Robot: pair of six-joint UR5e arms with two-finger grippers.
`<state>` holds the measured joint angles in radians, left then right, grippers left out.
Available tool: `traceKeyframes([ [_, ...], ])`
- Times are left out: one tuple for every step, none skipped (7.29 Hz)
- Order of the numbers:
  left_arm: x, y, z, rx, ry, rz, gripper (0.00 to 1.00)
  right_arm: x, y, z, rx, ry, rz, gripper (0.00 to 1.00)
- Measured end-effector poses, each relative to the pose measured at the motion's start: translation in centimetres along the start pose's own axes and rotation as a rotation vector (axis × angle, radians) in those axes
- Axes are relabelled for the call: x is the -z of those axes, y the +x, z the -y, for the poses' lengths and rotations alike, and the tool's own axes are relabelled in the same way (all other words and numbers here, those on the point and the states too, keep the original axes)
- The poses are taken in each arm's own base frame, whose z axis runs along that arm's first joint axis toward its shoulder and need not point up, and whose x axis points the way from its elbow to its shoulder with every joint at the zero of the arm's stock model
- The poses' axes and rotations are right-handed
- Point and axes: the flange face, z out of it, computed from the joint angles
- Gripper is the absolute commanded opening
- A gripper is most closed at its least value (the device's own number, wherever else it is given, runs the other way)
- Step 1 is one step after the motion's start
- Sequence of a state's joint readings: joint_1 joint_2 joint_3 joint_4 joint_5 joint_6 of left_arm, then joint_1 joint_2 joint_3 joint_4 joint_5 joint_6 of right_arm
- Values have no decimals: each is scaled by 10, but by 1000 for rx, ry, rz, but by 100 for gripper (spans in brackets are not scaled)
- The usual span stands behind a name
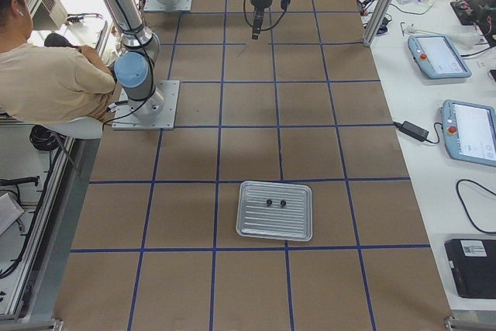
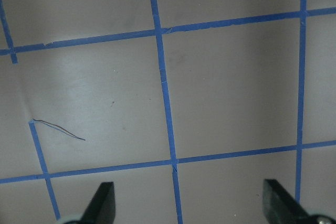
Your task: Place bearing gear from tray to pile
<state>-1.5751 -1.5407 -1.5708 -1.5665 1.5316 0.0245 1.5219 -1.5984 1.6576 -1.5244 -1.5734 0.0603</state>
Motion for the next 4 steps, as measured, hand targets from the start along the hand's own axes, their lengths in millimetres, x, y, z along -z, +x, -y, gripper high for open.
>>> traceKeyframes([
  [0,-1,0,1,-1,2,100,-1,0,0,1,-2,0,100],
  [0,-2,0,1,-2,3,100,-1,0,0,0,-4,0,100],
  [-1,-2,0,2,-2,2,100,-1,0,0,-1,-2,1,100],
  [-1,-2,0,2,-2,2,100,-2,0,1,0,1,1,100],
])
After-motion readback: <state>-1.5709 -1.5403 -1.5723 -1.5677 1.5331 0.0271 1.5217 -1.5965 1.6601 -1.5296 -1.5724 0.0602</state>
